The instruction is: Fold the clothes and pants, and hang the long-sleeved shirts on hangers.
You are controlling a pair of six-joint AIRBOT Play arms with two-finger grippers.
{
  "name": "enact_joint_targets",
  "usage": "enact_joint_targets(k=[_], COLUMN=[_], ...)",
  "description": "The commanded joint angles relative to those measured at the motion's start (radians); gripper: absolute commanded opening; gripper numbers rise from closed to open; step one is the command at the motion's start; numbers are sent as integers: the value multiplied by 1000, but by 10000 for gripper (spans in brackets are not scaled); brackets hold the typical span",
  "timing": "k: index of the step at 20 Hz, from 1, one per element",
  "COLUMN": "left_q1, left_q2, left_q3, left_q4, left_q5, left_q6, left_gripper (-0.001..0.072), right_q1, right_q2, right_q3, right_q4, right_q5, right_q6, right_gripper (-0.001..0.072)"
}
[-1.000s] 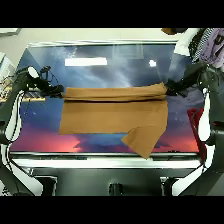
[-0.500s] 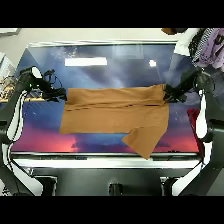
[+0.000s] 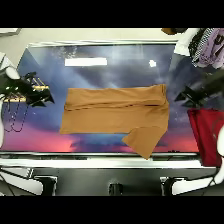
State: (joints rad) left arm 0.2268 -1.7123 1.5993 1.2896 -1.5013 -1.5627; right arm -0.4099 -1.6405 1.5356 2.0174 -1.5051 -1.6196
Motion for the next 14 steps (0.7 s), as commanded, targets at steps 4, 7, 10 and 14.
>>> enact_joint_targets(k=[4,7,10,14], left_q1=[157,154,142,129], left_q2=[305,343,341,341], left_q3=[-510,-597,-600,-600], left_q4=[-145,-146,-146,-146], left_q5=[170,177,188,212], left_q6=[57,57,64,64], left_gripper=[536,535,536,536], right_q1=[-96,-96,-96,-96], right_q2=[309,343,343,343], right_q3=[-671,-849,-929,-966], right_q4=[148,190,207,262], right_q5=[106,164,212,277], right_q6=[-122,-159,-175,-175], right_gripper=[482,481,480,477])
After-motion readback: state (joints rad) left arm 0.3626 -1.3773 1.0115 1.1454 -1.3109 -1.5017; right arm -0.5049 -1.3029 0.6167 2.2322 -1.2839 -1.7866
